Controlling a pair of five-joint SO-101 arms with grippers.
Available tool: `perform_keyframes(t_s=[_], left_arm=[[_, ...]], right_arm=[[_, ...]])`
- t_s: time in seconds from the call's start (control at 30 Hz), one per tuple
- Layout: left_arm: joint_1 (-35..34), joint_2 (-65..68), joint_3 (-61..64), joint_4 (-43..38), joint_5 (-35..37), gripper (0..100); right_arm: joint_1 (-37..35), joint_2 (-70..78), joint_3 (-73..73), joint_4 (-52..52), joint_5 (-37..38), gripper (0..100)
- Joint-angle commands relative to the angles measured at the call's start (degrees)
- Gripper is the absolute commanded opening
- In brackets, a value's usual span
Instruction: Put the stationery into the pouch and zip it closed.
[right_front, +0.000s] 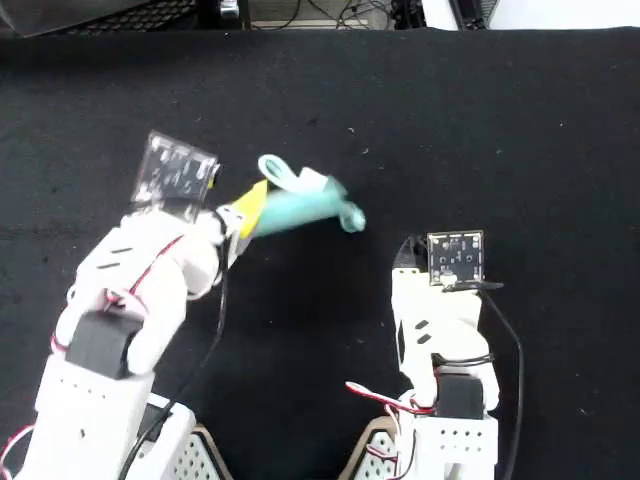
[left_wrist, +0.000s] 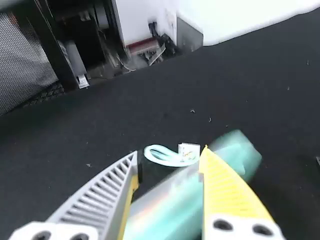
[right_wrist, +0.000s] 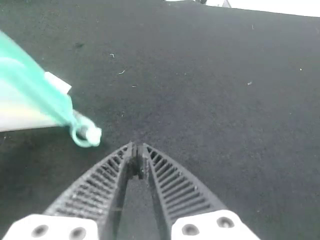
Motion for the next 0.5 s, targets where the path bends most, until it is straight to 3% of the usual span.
perform_keyframes(t_s=[0.0,0.2,0.33,0.47], left_arm=[[-1.0,-2.5,2.9,-4.2,0.7,21],[-5.1,-0.4,11.1,-14.5,-3.4,20],[-8.6,-0.6,15.5,-11.3,-9.5,20],[-13.9,-4.1,19.6,-7.1,-10.4,17]], right_arm=[[0.5,-3.5,-0.1,-1.1,-0.4,1.5],[0.5,-3.4,-0.1,-1.1,-0.4,1.5],[0.5,-3.4,-0.1,-1.1,-0.4,1.5],[0.1,-3.5,-0.1,-1.1,-0.5,1.5]])
